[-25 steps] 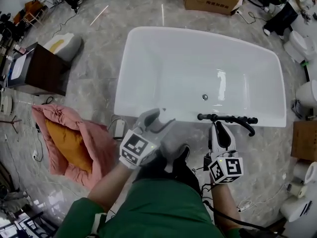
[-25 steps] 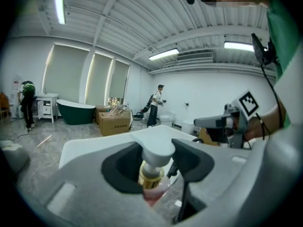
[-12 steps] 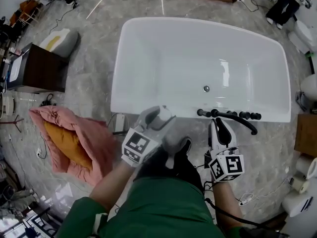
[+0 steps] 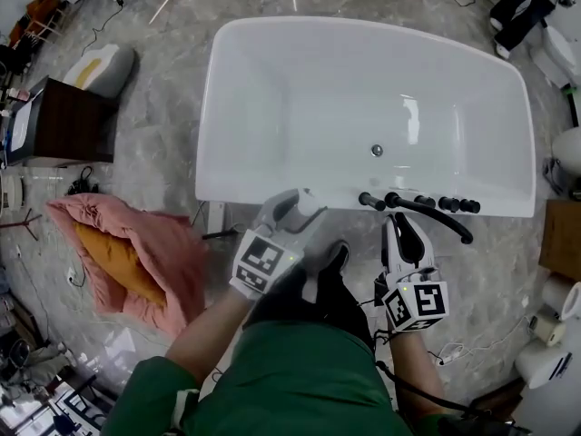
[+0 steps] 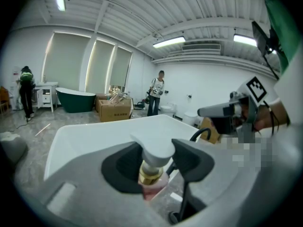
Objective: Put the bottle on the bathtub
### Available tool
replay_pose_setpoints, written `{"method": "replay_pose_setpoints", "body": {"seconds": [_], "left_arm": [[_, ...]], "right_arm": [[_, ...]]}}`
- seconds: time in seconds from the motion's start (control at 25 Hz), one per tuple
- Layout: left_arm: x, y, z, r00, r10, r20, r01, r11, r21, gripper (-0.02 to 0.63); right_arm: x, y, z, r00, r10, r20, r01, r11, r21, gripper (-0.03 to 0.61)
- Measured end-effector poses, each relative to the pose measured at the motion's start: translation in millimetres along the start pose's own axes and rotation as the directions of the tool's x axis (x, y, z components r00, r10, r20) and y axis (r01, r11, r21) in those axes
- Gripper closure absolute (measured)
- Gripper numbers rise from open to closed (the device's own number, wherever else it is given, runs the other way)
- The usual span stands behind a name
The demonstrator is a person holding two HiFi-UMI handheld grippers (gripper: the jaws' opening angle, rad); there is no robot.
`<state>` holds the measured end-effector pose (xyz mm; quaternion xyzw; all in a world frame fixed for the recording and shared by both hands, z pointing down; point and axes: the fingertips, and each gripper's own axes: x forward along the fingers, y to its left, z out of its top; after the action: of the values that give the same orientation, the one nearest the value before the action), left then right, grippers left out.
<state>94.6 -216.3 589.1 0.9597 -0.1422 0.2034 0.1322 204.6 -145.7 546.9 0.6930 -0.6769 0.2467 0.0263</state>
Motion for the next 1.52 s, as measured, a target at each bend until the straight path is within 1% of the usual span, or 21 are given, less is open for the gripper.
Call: {"method": "replay_pose_setpoints", "body": {"seconds": [0.32, 0.8, 1.08, 1.32, 1.52], "left_arm": [[19.3, 3.2, -14.6, 0.999, -0.004, -0.036, 0.004, 1.000, -0.005, 0.425], [41.4, 3.1, -48.2, 0.995, -0.003, -0.104, 0.001, 1.000, -0.018, 0.425], [42.0, 5.8, -54.8, 0.992, 0.001, -0.126, -0.003, 1.000, -0.019, 0.425], [45.5, 6.9, -68.0, 0.989, 0.005, -0.150, -0.008, 1.000, -0.021, 0.425], [47.9, 11.5, -80.1, 0.985, 0.022, -0.169, -0.030, 0.998, -0.046, 0.423]], "right_arm": [[4.0, -5.8, 1.3, 1.000, -0.006, -0.001, 0.006, 1.000, 0.003, 0.520], [2.3, -15.4, -2.5, 1.000, -0.013, -0.013, 0.013, 1.000, 0.008, 0.520], [0.7, -10.5, -1.4, 1.000, -0.008, -0.020, 0.009, 1.000, 0.012, 0.520], [-1.4, -10.9, -5.0, 1.000, -0.006, -0.017, 0.006, 1.000, 0.010, 0.520], [-1.9, -10.0, -8.3, 1.000, 0.000, -0.022, 0.001, 1.000, 0.014, 0.520]]}}
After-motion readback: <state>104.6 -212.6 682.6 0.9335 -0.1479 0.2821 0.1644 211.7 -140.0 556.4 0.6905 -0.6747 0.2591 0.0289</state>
